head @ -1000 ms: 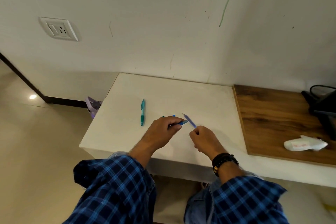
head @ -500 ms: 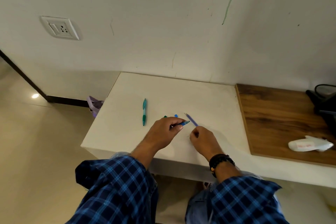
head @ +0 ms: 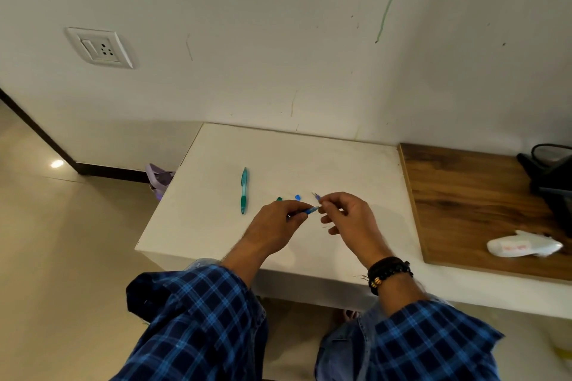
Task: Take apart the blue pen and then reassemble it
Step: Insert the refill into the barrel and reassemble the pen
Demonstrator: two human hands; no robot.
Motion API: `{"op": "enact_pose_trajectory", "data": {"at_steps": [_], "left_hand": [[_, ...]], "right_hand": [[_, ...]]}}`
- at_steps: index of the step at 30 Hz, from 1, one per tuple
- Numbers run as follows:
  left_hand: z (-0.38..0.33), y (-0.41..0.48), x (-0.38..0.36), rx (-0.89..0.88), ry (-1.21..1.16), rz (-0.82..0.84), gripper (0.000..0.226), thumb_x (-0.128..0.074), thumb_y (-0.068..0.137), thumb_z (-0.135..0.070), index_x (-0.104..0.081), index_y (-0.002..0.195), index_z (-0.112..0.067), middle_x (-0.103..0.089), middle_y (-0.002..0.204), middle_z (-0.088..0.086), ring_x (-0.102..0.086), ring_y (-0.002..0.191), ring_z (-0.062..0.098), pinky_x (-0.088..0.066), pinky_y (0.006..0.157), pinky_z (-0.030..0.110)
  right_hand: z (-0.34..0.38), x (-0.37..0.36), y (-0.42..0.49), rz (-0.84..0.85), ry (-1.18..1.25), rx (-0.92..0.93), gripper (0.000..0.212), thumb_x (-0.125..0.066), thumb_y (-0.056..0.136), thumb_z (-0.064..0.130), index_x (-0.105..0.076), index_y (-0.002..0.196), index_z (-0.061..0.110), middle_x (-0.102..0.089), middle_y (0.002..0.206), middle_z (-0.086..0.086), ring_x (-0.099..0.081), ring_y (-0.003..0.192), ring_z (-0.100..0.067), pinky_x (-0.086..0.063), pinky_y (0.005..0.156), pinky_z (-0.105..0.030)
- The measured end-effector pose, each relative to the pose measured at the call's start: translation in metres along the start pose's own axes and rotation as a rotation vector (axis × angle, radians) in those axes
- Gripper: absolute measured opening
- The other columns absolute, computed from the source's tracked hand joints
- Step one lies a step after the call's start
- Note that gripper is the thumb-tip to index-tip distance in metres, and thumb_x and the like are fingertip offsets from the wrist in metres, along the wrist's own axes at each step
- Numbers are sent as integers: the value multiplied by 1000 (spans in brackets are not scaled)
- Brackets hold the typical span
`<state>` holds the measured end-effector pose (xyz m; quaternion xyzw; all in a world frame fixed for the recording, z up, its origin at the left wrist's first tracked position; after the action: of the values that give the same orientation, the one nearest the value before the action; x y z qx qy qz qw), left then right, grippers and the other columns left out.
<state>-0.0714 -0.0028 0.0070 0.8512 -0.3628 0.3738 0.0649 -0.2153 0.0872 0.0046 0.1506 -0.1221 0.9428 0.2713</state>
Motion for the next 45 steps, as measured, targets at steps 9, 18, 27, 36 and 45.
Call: {"op": "enact_pose_trajectory", "data": {"at_steps": [9,18,27,36,45], "left_hand": [[-1,-1,0,30,3,20,30,-52,101,-34,-65,128,-30,-69,116,-5,-58,97,9,-48,92,26],[-6,-5,1,38,9,54,31,-52,101,-33,-64,129,-27,-68,121,-4,-61,107,14,-48,98,29],[-5,-5,0,39,3,71,30,-51,101,-33,-65,127,-30,-69,120,-5,-60,105,13,-48,96,28],[-6,-7,1,36,-6,91,29,-52,101,-32,-65,127,-30,-68,121,-6,-60,106,11,-48,97,28],[-6,-5,0,27,-15,94,29,-52,101,-32,-65,127,-31,-68,118,-8,-58,104,10,-45,93,25]], "right_hand": [[4,-1,-2,52,-131,53,8,-62,99,26,-69,99,29,-73,94,7,-73,83,-8,-59,65,-20],[5,1,-3,43,-273,110,6,-63,96,26,-66,93,30,-70,89,10,-69,81,-12,-63,75,-28],[9,1,-5,34,-374,153,5,-61,95,23,-65,92,23,-67,81,5,-66,77,-19,-62,72,-35],[10,2,-5,58,-406,144,4,-61,94,23,-65,92,23,-67,81,7,-65,76,-16,-58,69,-24],[11,5,-4,29,-387,133,7,-61,93,22,-62,87,25,-66,79,7,-63,73,-14,-56,65,-22]]}}
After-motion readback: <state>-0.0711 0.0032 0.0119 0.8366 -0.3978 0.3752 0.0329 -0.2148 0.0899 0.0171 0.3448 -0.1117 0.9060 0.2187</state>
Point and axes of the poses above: each hand's wrist, its own y-axis towards the middle knuckle, its own x-axis out of the back of the hand, z = x × y, the point moved 5 cm from there along y, towards the middle knuckle
